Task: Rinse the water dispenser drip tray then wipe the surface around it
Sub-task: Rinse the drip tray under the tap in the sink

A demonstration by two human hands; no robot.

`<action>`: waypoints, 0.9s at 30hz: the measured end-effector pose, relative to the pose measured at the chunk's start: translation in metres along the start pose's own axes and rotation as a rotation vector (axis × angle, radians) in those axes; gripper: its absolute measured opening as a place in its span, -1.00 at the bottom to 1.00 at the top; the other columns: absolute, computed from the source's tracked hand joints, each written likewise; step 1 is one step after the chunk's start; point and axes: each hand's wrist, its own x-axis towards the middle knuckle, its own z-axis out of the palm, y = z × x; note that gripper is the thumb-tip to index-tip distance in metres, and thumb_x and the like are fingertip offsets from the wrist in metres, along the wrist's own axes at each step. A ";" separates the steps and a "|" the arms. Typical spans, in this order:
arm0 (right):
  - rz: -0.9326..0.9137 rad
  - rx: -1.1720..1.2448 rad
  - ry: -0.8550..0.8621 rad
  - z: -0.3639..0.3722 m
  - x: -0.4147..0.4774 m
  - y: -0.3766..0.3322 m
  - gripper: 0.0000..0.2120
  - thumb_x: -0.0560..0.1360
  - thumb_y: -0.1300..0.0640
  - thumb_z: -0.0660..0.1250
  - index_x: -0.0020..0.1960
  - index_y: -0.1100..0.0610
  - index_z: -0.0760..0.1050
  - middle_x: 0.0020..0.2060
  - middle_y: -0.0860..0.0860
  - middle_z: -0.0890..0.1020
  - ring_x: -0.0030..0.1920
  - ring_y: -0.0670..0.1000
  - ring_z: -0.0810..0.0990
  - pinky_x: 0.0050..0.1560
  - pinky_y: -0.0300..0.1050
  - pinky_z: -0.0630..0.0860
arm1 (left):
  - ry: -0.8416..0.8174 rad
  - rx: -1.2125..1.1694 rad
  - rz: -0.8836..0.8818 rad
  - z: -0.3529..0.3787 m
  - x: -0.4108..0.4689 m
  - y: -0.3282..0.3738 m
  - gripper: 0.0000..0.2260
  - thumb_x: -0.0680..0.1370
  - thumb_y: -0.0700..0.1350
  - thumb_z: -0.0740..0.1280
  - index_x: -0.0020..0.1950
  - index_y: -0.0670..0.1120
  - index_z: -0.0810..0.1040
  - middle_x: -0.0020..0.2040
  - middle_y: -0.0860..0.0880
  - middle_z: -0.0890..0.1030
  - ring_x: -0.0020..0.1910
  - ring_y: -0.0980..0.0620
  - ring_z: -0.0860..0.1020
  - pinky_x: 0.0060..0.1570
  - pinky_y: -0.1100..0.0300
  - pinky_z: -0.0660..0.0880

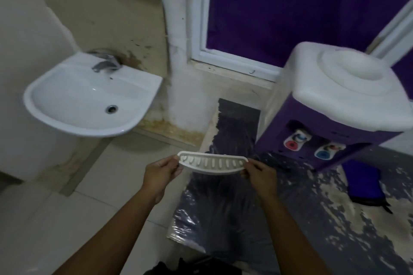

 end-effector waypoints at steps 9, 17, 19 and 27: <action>-0.066 0.062 -0.148 0.135 -0.056 -0.036 -0.86 0.50 0.36 0.38 0.03 0.33 0.64 -0.47 0.04 0.64 -0.54 -0.14 0.56 -0.46 -0.32 0.52 | 0.154 -0.101 0.067 -0.136 -0.005 0.047 -0.82 0.52 -0.23 0.38 0.07 -0.29 0.62 -0.03 -0.25 0.68 -0.03 -0.13 0.67 -0.07 0.22 0.63; -0.095 -0.010 -0.273 0.228 -0.067 -0.060 -0.85 0.50 0.17 0.42 0.06 0.13 0.65 -0.13 0.07 0.70 -0.11 0.09 0.66 -0.08 -0.01 0.66 | 0.281 -0.155 0.092 -0.213 0.020 0.074 -0.80 0.54 -0.18 0.37 0.10 -0.27 0.60 -0.03 -0.21 0.69 -0.06 -0.06 0.67 -0.10 0.23 0.62; -0.048 0.028 -0.300 0.252 -0.066 -0.065 -0.86 0.51 0.21 0.41 0.06 0.14 0.63 -0.08 0.09 0.69 -0.09 0.10 0.66 -0.06 0.00 0.67 | 0.306 -0.166 0.107 -0.225 0.030 0.082 -0.81 0.54 -0.19 0.36 0.08 -0.27 0.60 -0.07 -0.18 0.68 -0.07 -0.06 0.67 -0.10 0.24 0.62; 0.177 0.286 -0.421 0.346 -0.043 -0.084 -0.93 0.58 0.31 0.28 -0.06 0.19 0.46 -0.11 0.17 0.58 -0.18 0.08 0.59 -0.44 -0.22 0.60 | 0.304 -0.164 0.096 -0.274 0.104 0.116 -0.79 0.53 -0.19 0.37 0.11 -0.26 0.61 0.04 -0.18 0.68 0.07 -0.13 0.64 0.09 0.09 0.57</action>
